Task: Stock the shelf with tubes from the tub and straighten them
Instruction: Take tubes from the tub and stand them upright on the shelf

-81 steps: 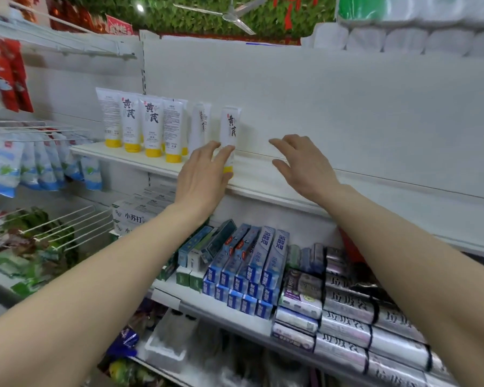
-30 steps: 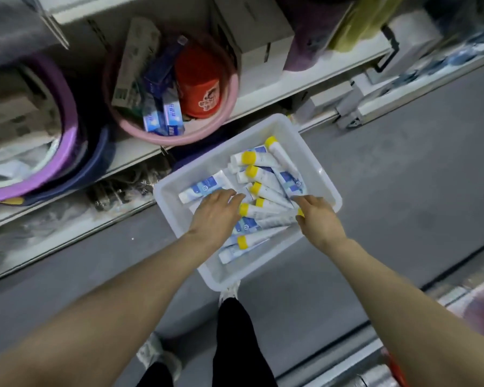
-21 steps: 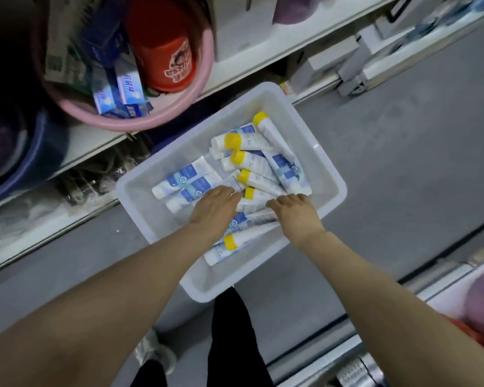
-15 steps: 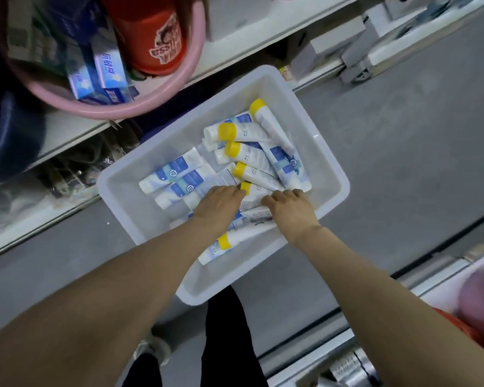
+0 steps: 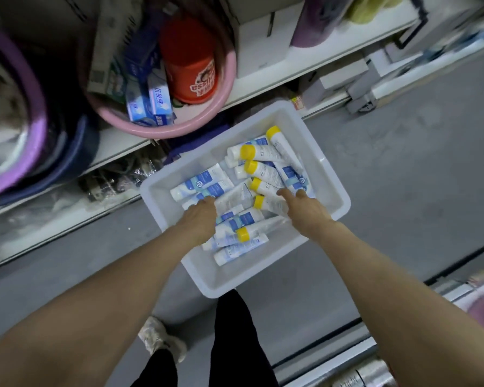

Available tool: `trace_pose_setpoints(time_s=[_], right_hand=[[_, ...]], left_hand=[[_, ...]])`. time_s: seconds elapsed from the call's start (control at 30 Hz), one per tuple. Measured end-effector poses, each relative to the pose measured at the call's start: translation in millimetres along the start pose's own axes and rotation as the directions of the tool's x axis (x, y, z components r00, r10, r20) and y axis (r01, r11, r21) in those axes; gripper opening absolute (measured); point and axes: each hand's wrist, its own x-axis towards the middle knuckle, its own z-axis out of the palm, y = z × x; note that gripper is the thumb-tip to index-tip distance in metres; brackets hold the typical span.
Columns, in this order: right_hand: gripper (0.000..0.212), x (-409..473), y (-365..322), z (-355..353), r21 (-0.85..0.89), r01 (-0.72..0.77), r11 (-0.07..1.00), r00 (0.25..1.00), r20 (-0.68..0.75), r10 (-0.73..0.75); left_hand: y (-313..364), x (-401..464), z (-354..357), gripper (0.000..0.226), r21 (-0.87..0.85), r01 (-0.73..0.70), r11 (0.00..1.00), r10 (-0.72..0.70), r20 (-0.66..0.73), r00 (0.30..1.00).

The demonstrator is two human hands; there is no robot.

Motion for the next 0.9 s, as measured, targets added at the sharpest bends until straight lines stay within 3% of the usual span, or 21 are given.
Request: trace_pose_setpoints(time_s=[0.17,0.3,0.43,0.63,0.9], right_hand=[[0.054,-23,-32,-40,0.350,0.032,0.936,0.999,0.008,-0.037],[0.051,-59,-80,-72,0.512,0.054,0.857,0.999,-0.036,-0.041],[0.044,-99,-139,-92,0.582,0.134,0.802,0.983,-0.177,-0.035],[0.032,-168,-229,-112,0.535,0.351,0.769,0.890,-0.446,-0.096],[0.026,-240,-368,-146,0.143,0.634,0.760,0.609,-0.698,-0.376]], left_hand=[[-23,-55,-30,0.064,-0.334,-0.087,0.939,0.051,-0.114,0.992],[-44,-103,-59,0.063,-0.368,-0.213,0.905,0.156,-0.179,0.971],[-69,-164,-83,0.056,-0.395,-0.240,0.887,0.128,-0.288,0.949],[-132,-266,-104,0.046,-0.480,-0.324,0.815,0.011,-0.547,0.837],[-241,-380,-121,0.034,-0.468,-0.362,0.806,-0.200,-0.792,0.577]])
